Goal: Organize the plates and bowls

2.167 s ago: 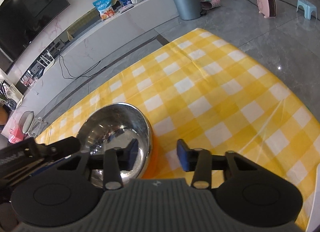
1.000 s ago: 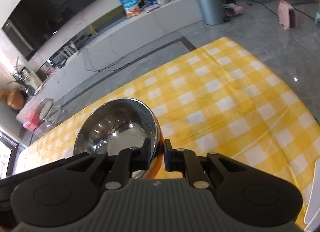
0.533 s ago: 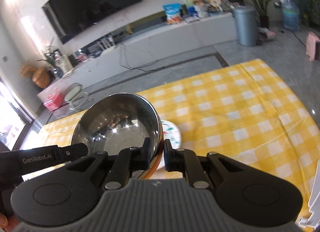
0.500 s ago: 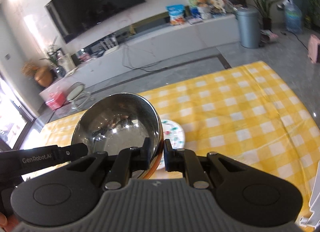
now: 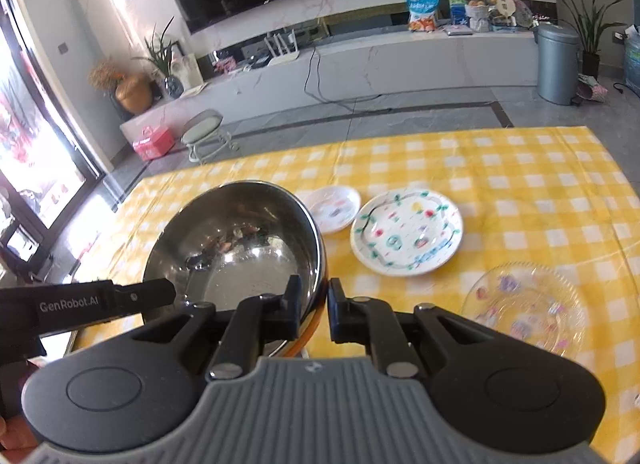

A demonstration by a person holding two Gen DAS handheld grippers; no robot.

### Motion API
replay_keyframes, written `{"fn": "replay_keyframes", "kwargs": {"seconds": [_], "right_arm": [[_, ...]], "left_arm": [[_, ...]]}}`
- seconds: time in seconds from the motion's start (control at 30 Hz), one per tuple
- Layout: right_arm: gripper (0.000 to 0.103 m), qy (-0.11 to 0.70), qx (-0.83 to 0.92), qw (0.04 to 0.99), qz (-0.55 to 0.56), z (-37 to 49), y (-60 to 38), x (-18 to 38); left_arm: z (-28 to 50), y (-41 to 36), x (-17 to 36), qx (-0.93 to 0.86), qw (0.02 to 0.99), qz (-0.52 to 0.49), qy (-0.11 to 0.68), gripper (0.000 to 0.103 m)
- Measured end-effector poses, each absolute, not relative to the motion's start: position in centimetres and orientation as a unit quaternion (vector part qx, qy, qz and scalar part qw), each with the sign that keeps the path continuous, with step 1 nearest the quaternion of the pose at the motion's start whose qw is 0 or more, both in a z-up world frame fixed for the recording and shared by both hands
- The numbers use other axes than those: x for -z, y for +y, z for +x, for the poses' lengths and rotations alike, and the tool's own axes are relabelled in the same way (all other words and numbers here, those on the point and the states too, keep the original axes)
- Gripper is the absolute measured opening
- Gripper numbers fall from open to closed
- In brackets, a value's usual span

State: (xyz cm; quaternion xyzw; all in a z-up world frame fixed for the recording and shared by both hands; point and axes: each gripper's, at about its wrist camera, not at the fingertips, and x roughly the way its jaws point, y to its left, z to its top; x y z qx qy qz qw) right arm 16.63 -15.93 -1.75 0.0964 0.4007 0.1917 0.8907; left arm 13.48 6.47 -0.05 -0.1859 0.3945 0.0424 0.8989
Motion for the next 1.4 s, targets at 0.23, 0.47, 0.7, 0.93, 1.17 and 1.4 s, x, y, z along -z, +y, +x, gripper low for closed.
{"fn": "replay_keyframes", "kwargs": {"seconds": [0.23, 0.47, 0.7, 0.93, 1.17, 1.4], "right_arm": [[0.011, 0.434, -0.192, 0.869, 0.135, 14.7, -14.9, 3.5], [0.01, 0.45, -0.173, 0.863, 0.151, 13.9, -14.8, 4.6], [0.01, 0.462, -0.16, 0.861, 0.144, 14.6, -14.0, 5.8], [0.01, 0.486, -0.156, 0.849, 0.137, 14.7, -13.6, 7.5], [0.009, 0.488, -0.154, 0.85, 0.125, 14.8, -13.1, 7.9], [0.009, 0.495, -0.156, 0.845, 0.127, 15.0, -12.8, 8.5]], "left_arm": [[10.9, 8.3, 1.3, -0.04, 0.893, -0.207, 0.399, 0.009], [10.3, 9.0, 3.2, -0.031, 0.884, -0.227, 0.408, 0.009], [10.6, 9.5, 4.8, -0.029, 0.877, -0.23, 0.421, 0.009], [10.6, 10.1, 6.4, -0.022, 0.863, -0.237, 0.446, 0.01], [10.6, 9.6, 6.4, -0.02, 0.866, -0.203, 0.457, 0.01], [10.9, 9.4, 6.9, -0.025, 0.863, -0.187, 0.469, 0.01]]}}
